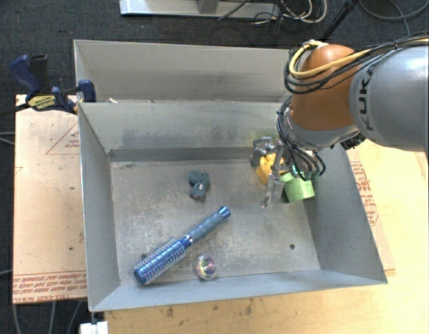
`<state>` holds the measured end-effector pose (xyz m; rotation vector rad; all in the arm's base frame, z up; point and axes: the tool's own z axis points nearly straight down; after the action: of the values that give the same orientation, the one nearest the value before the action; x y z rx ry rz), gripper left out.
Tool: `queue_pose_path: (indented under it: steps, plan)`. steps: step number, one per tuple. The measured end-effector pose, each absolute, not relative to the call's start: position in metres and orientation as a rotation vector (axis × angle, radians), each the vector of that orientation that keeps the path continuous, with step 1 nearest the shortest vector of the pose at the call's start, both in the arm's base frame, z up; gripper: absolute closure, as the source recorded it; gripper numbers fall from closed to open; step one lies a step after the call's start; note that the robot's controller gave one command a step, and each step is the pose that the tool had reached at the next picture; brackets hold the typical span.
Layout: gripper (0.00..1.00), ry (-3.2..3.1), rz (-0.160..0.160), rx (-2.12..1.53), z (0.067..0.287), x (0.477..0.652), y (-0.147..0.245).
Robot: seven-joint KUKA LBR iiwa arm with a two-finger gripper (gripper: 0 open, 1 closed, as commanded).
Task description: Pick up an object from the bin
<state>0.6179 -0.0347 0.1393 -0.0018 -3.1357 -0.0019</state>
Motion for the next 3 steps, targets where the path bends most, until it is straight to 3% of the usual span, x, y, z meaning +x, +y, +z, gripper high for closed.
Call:
queue_pose_path:
  steps: [1, 2, 3]
  plan:
    - [0.00, -3.090, 0.000, 0.560, 0.084, 0.591, -0.128]
    - [0.00, -3.102, 0.000, 0.526, 0.102, 0.588, -0.149]
    - [1.00, -3.100, -0.004, 0.529, 0.101, 0.588, -0.147]
